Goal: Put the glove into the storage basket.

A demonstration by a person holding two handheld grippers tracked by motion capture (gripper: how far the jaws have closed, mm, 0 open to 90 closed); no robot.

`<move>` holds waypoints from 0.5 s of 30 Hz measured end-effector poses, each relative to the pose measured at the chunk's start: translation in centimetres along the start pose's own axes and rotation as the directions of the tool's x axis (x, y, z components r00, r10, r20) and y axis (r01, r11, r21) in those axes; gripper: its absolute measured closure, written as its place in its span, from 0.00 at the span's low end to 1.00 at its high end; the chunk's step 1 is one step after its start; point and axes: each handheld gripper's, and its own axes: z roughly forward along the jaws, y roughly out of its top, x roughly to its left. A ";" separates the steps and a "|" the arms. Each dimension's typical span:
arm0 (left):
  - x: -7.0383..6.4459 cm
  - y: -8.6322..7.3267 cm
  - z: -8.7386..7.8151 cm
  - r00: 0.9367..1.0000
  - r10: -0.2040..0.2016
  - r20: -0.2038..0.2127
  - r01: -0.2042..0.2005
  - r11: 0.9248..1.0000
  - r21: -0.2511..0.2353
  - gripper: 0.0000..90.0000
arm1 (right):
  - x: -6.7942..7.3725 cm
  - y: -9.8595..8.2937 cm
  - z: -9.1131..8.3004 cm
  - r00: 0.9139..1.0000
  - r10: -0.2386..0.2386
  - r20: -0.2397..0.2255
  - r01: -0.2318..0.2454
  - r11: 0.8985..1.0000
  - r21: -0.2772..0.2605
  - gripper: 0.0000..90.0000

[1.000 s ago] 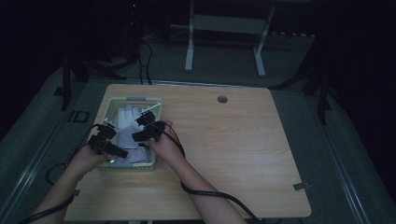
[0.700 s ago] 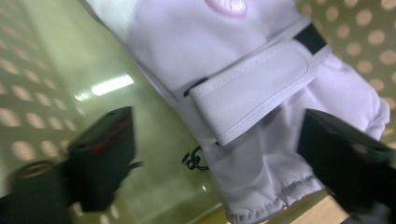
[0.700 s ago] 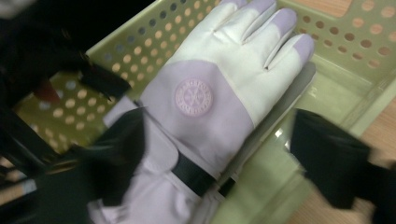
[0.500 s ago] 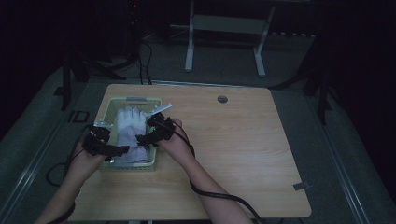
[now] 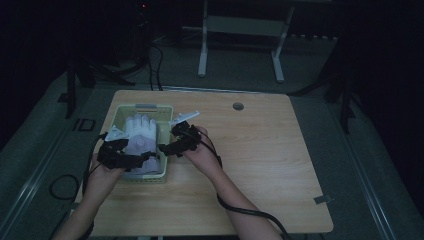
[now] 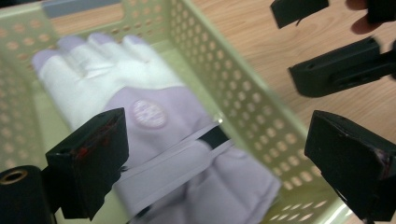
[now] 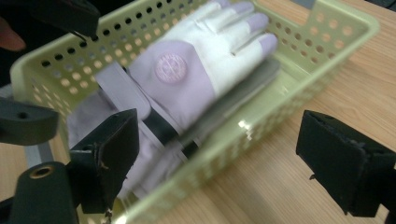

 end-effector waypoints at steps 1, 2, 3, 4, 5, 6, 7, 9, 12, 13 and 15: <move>-0.7 0.2 0.2 1.000 0.004 0.005 -0.004 1.000 -0.009 0.07 | -0.1 -0.1 -0.2 1.000 -0.003 0.005 0.003 1.000 0.006 0.15; -1.1 0.3 0.3 1.000 0.003 0.009 -0.003 1.000 -0.004 0.07 | -0.4 -0.4 -0.6 1.000 -0.006 0.014 0.006 1.000 0.006 0.15; -1.5 0.5 0.4 1.000 0.001 0.013 -0.001 1.000 0.010 0.08 | -0.5 -0.5 -0.9 1.000 -0.002 0.017 0.002 1.000 0.005 0.15; -1.8 0.5 0.5 1.000 0.008 0.018 -0.008 1.000 0.010 0.08 | -0.7 -0.6 -1.1 1.000 -0.004 0.018 0.003 1.000 0.003 0.15; -2.2 0.6 0.6 1.000 0.018 0.021 -0.018 1.000 0.010 0.08 | -0.8 -0.7 -1.3 1.000 -0.003 0.020 0.003 1.000 0.004 0.15; -2.7 0.7 0.8 0.999 0.030 0.021 -0.030 0.999 0.009 0.08 | -1.0 -0.9 -1.6 1.000 -0.004 0.024 0.004 1.000 0.005 0.15; -3.0 0.7 0.8 0.999 0.032 0.022 -0.032 0.999 0.006 0.08 | -1.2 -1.1 -1.8 1.000 -0.004 0.028 0.004 1.000 0.006 0.15; -3.8 0.8 1.1 0.998 0.038 0.039 -0.038 0.999 -0.003 0.08 | -1.4 -1.3 -2.2 0.999 -0.005 0.032 0.005 1.000 0.007 0.15; -4.9 1.0 1.5 0.997 0.058 0.051 -0.058 0.998 -0.007 0.08 | -2.0 -1.9 -2.9 0.999 -0.003 0.043 0.003 1.000 0.007 0.15; -5.2 1.0 1.7 0.996 0.065 0.054 -0.064 0.998 -0.015 0.08 | -2.2 -2.1 -3.0 0.999 -0.002 0.045 0.002 1.000 0.010 0.15; -5.9 1.1 1.9 0.995 0.068 0.068 -0.067 0.998 -0.014 0.08 | -2.5 -2.6 -3.3 0.999 0.000 0.049 -0.001 1.000 0.013 0.15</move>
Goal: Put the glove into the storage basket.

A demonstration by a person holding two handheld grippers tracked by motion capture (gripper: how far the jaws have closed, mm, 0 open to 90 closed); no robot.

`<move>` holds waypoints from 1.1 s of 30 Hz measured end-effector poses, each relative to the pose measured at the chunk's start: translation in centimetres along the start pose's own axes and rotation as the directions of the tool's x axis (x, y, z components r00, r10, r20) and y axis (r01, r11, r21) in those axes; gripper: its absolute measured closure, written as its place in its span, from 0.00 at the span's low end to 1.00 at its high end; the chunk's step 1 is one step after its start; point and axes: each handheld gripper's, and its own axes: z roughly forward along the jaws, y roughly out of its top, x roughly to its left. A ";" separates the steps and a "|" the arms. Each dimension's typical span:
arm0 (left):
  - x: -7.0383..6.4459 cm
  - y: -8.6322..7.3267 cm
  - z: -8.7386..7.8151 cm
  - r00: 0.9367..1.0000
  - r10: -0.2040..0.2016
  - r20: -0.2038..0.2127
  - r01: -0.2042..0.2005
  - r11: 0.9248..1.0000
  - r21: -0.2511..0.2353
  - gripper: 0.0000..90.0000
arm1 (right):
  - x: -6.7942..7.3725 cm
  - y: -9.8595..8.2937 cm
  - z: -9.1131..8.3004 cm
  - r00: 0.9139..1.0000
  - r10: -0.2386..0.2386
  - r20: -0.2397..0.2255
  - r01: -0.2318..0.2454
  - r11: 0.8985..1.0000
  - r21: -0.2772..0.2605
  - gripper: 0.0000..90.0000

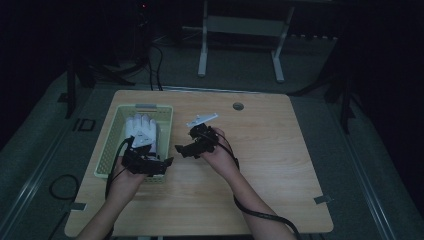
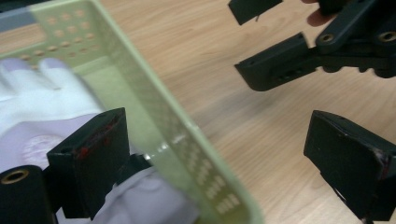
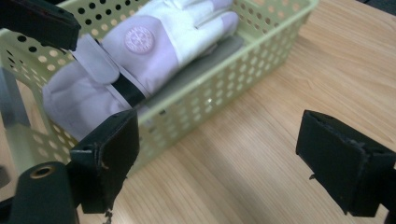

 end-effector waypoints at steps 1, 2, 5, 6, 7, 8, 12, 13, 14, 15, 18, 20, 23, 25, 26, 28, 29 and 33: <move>-0.3 0.0 0.2 1.000 -0.001 0.010 0.001 1.000 -0.001 0.08 | -0.2 -0.2 -0.1 1.000 0.002 0.003 -0.002 1.000 0.004 0.15; -0.6 0.1 0.3 1.000 0.004 0.016 -0.004 1.000 -0.001 0.08 | -0.3 -0.5 -0.2 1.000 0.003 0.005 -0.003 1.000 0.006 0.15; -1.5 0.0 0.9 0.999 0.010 0.036 -0.010 1.000 -0.003 0.08 | -0.8 -1.2 -0.5 1.000 0.008 0.013 -0.009 1.000 0.010 0.15; -1.8 0.0 1.1 0.999 0.021 0.044 -0.021 1.000 0.004 0.08 | -0.9 -1.4 -0.5 1.000 0.008 0.015 -0.009 1.000 0.012 0.15; -2.2 -0.1 1.4 0.999 0.038 0.036 -0.038 0.999 0.003 0.08 | -1.0 -1.6 -0.6 1.000 0.017 0.015 -0.017 1.000 0.013 0.15; -2.6 -0.2 1.6 0.998 0.056 0.028 -0.056 0.998 0.002 0.08 | -1.1 -1.8 -0.7 1.000 0.020 0.015 -0.020 1.000 0.012 0.15; -3.7 -0.4 2.1 0.996 0.074 0.055 -0.074 0.997 0.002 0.08 | -1.4 -2.7 -1.2 1.000 0.014 0.017 -0.014 1.000 0.009 0.15; -3.9 -0.5 2.3 0.995 0.073 0.065 -0.073 0.997 0.001 0.08 | -1.5 -2.9 -1.4 1.000 0.017 0.021 -0.017 1.000 0.011 0.15; -4.2 -0.5 2.4 0.994 0.076 0.072 -0.077 0.997 0.002 0.08 | -1.6 -3.1 -1.6 1.000 0.015 0.023 -0.015 1.000 0.011 0.15; -4.4 -0.5 2.5 0.994 0.079 0.080 -0.079 0.997 0.000 0.08 | -1.8 -3.3 -1.7 1.000 0.018 0.023 -0.018 1.000 0.008 0.15; -5.1 -0.5 2.9 0.991 0.097 0.091 -0.097 0.995 -0.004 0.08 | -2.1 -4.1 -2.3 0.999 0.027 0.024 -0.027 1.000 0.005 0.15; -5.6 -0.6 3.4 0.990 0.103 0.092 -0.103 0.995 -0.008 0.08 | -2.3 -4.6 -2.5 0.999 0.030 0.030 -0.030 1.000 0.009 0.15; -6.4 -0.7 4.0 0.987 0.114 0.112 -0.114 0.993 -0.006 0.08 | -2.6 -5.5 -2.9 0.999 0.029 0.037 -0.029 0.999 0.018 0.15; -7.0 -0.8 4.4 0.983 0.130 0.127 -0.130 0.991 -0.007 0.08 | -2.8 -6.2 -3.2 0.999 0.034 0.038 -0.035 0.999 0.014 0.15; -7.2 -0.9 4.6 0.982 0.139 0.130 -0.140 0.990 -0.005 0.08 | -3.0 -6.6 -3.3 0.999 0.038 0.038 -0.039 0.999 0.010 0.15; -7.8 -1.1 5.0 0.978 0.158 0.133 -0.158 0.987 -0.012 0.08 | -3.2 -7.3 -3.6 0.998 0.047 0.043 -0.047 0.999 0.010 0.15; -8.0 -1.2 5.2 0.976 0.165 0.140 -0.165 0.986 -0.007 0.08 | -3.4 -7.6 -3.6 0.998 0.046 0.044 -0.047 0.999 0.009 0.15; -8.9 -1.7 5.9 0.970 0.179 0.167 -0.181 0.983 0.000 0.08 | -3.9 -9.3 -4.0 0.997 0.060 0.049 -0.060 0.998 0.010 0.15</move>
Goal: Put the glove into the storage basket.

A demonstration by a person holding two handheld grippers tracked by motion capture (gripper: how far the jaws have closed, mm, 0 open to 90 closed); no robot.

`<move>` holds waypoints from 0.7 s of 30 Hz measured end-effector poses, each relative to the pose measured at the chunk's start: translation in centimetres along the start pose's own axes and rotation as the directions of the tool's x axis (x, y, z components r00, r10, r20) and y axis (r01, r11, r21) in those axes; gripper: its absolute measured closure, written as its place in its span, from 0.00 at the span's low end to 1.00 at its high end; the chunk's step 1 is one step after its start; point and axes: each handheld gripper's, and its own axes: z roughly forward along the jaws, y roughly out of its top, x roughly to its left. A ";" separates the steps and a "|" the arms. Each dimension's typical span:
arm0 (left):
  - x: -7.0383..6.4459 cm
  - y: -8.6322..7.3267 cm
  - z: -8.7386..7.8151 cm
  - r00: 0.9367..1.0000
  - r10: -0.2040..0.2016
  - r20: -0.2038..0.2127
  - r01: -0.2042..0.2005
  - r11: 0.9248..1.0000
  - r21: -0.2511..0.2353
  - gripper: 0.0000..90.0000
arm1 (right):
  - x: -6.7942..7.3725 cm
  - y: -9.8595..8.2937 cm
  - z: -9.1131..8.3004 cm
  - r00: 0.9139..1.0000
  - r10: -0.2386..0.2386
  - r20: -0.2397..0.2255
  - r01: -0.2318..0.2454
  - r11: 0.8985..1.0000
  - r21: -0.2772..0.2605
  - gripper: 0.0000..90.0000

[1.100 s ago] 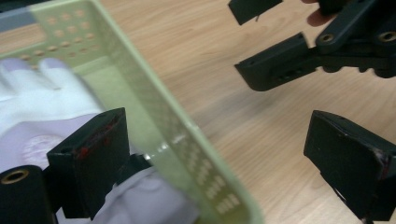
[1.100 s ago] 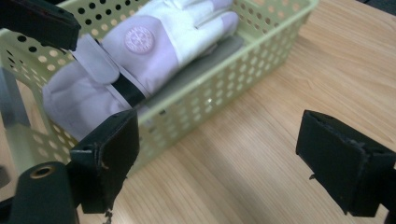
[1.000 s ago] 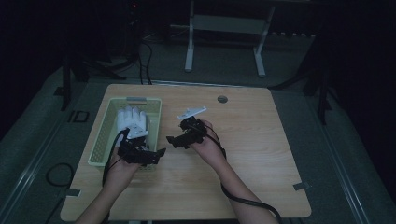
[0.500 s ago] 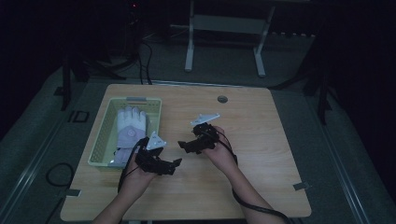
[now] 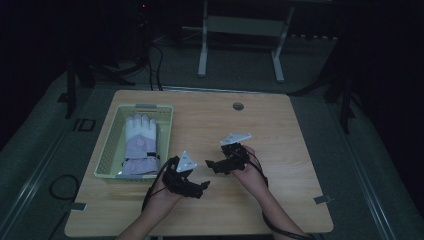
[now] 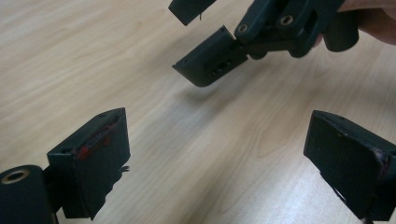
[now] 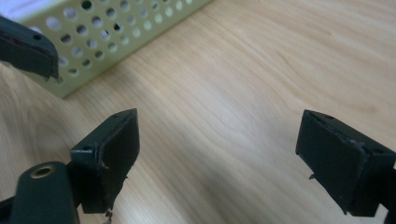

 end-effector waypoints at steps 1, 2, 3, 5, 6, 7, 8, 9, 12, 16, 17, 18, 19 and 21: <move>-0.2 -0.1 0.3 1.000 -0.001 0.011 0.001 1.000 0.000 0.08 | -0.2 -0.3 0.0 1.000 -0.001 0.002 0.001 1.000 0.001 0.15; -0.2 -0.1 0.3 1.000 -0.001 0.011 0.001 1.000 0.000 0.08 | -0.2 -0.3 0.0 1.000 -0.001 0.002 0.001 1.000 0.001 0.15; -0.6 -0.3 0.8 1.000 -0.006 0.023 0.006 1.000 0.005 0.08 | -0.4 -0.8 -0.1 1.000 0.004 0.010 -0.004 1.000 0.004 0.15; -0.9 -0.6 1.6 0.999 -0.003 0.046 0.002 1.000 0.021 0.08 | -1.0 -1.9 -0.3 1.000 0.017 0.016 -0.018 1.000 0.003 0.15; -1.1 -0.8 1.9 0.999 -0.002 0.053 0.001 1.000 0.028 0.08 | -1.1 -2.2 -0.4 1.000 0.022 0.020 -0.022 1.000 0.002 0.15; -1.2 -0.9 2.3 0.998 -0.001 0.060 -0.001 0.999 0.035 0.08 | -1.2 -2.5 -0.4 1.000 0.022 0.020 -0.022 1.000 0.005 0.15; -1.4 -1.0 2.6 0.997 -0.004 0.075 0.001 0.999 0.036 0.08 | -1.3 -2.8 -0.5 0.999 0.025 0.023 -0.025 1.000 0.015 0.15; -1.5 -1.1 2.9 0.996 -0.004 0.084 0.000 0.999 0.042 0.08 | -1.3 -3.0 -0.5 0.999 0.025 0.026 -0.025 0.999 0.020 0.15; -2.0 -1.1 3.6 0.995 0.003 0.104 -0.008 0.999 0.050 0.08 | -1.3 -3.8 -0.6 0.999 0.013 0.032 -0.014 0.999 0.047 0.15; -2.5 -1.2 4.2 0.988 -0.017 0.151 0.011 0.999 0.040 0.08 | -1.5 -4.7 -0.9 0.999 0.008 0.039 -0.010 1.000 0.028 0.15; -2.6 -1.2 4.4 0.987 -0.025 0.159 0.020 0.999 0.037 0.08 | -1.5 -4.9 -1.0 0.999 0.007 0.042 -0.008 1.000 0.016 0.15; -2.7 -1.3 4.5 0.987 -0.026 0.159 0.020 0.999 0.039 0.08 | -1.6 -5.1 -1.1 0.999 0.007 0.035 -0.007 1.000 0.015 0.15; -2.9 -1.3 4.7 0.988 -0.020 0.154 0.015 0.999 0.037 0.08 | -1.6 -5.3 -1.1 1.000 0.006 0.028 -0.007 1.000 0.021 0.15; -3.1 -1.4 4.8 0.989 -0.017 0.150 0.012 0.999 0.032 0.08 | -1.6 -5.7 -1.2 0.999 0.000 0.033 -0.001 1.000 0.029 0.15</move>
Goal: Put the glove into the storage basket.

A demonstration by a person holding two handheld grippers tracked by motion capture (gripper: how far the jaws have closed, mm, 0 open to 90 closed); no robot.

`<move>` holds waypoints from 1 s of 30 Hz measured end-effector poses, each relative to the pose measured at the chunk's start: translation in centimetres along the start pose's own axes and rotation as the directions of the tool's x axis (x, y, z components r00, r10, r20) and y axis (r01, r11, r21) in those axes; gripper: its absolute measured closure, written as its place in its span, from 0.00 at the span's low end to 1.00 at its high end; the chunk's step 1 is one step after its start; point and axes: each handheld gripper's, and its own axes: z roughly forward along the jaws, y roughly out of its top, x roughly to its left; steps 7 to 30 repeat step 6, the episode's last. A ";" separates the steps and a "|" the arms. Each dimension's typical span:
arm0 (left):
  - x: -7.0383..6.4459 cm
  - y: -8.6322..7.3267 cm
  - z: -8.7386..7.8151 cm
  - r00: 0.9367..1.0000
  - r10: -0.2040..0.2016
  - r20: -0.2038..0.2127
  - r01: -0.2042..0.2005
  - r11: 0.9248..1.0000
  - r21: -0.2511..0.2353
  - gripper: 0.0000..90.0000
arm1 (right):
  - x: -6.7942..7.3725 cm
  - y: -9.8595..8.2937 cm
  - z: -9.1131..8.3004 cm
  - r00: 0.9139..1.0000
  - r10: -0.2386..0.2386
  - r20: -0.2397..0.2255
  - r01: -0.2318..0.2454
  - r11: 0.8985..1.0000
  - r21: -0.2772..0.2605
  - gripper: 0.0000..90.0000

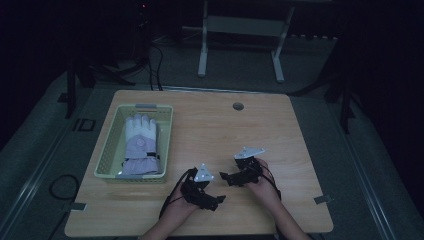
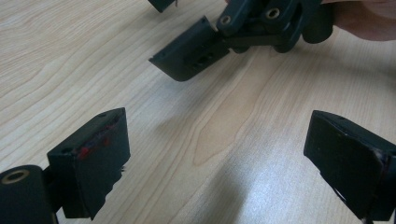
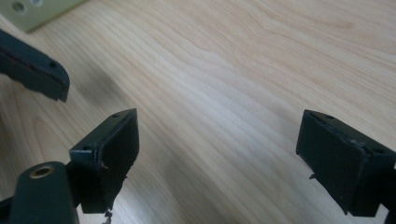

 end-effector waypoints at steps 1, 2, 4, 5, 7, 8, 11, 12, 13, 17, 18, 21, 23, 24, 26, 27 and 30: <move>0.0 0.0 0.1 1.000 -0.001 0.003 0.001 1.000 -0.003 0.08 | 0.0 -0.1 -0.1 1.000 -0.003 0.003 0.003 1.000 0.001 0.15; -0.1 0.0 0.1 1.000 -0.004 0.006 0.004 1.000 -0.002 0.08 | -0.1 -0.2 -0.2 1.000 -0.004 0.004 0.004 1.000 -0.005 0.15; -0.1 0.0 0.2 1.000 -0.009 0.018 0.008 1.000 0.002 0.08 | -0.1 -0.4 -0.3 1.000 -0.005 0.004 0.005 1.000 -0.005 0.15; -0.1 0.0 0.2 1.000 -0.007 0.018 0.007 1.000 -0.001 0.08 | -0.1 -0.4 -0.4 1.000 -0.006 0.004 0.006 1.000 -0.006 0.15; -0.1 0.0 0.2 1.000 -0.003 0.018 0.003 1.000 -0.004 0.08 | -0.1 -0.4 -0.4 1.000 -0.005 0.002 0.005 1.000 -0.008 0.15; -0.1 0.0 0.2 1.000 -0.003 0.018 0.003 1.000 -0.004 0.08 | -0.1 -0.4 -0.4 1.000 -0.005 0.002 0.005 1.000 -0.008 0.15; -0.1 0.0 0.2 1.000 -0.003 0.018 0.003 1.000 -0.004 0.08 | -0.1 -0.4 -0.4 1.000 -0.005 0.002 0.005 1.000 -0.008 0.15; -0.1 0.0 0.2 1.000 -0.003 0.018 0.003 1.000 -0.004 0.08 | -0.1 -0.4 -0.4 1.000 -0.005 0.002 0.005 1.000 -0.008 0.15; -0.1 0.0 0.2 1.000 -0.003 0.018 0.003 1.000 -0.004 0.08 | -0.1 -0.4 -0.4 1.000 -0.005 0.002 0.005 1.000 -0.008 0.15; -0.1 0.0 0.2 1.000 -0.003 0.018 0.003 1.000 -0.004 0.08 | -0.1 -0.4 -0.4 1.000 -0.005 0.002 0.005 1.000 -0.008 0.15; -0.1 0.0 0.2 1.000 -0.003 0.018 0.003 1.000 -0.004 0.08 | -0.1 -0.4 -0.4 1.000 -0.005 0.002 0.005 1.000 -0.008 0.15; -0.1 0.0 0.2 1.000 -0.003 0.018 0.003 1.000 -0.004 0.08 | -0.1 -0.4 -0.4 1.000 -0.005 0.002 0.005 1.000 -0.008 0.15; -0.1 0.0 0.2 1.000 -0.003 0.018 0.003 1.000 -0.004 0.08 | -0.1 -0.4 -0.4 1.000 -0.005 0.002 0.005 1.000 -0.008 0.15; -0.1 0.0 0.2 1.000 -0.003 0.018 0.003 1.000 -0.004 0.08 | -0.1 -0.4 -0.4 1.000 -0.005 0.002 0.005 1.000 -0.008 0.15; -0.1 0.0 0.2 1.000 -0.003 0.018 0.003 1.000 -0.004 0.08 | -0.1 -0.4 -0.4 1.000 -0.005 0.002 0.005 1.000 -0.008 0.15; -0.1 0.0 0.2 1.000 -0.003 0.018 0.003 1.000 -0.004 0.08 | -0.1 -0.4 -0.4 1.000 -0.005 0.002 0.005 1.000 -0.008 0.15; -0.1 0.0 0.2 1.000 -0.003 0.018 0.003 1.000 -0.004 0.08 | -0.1 -0.4 -0.4 1.000 -0.005 0.002 0.005 1.000 -0.008 0.15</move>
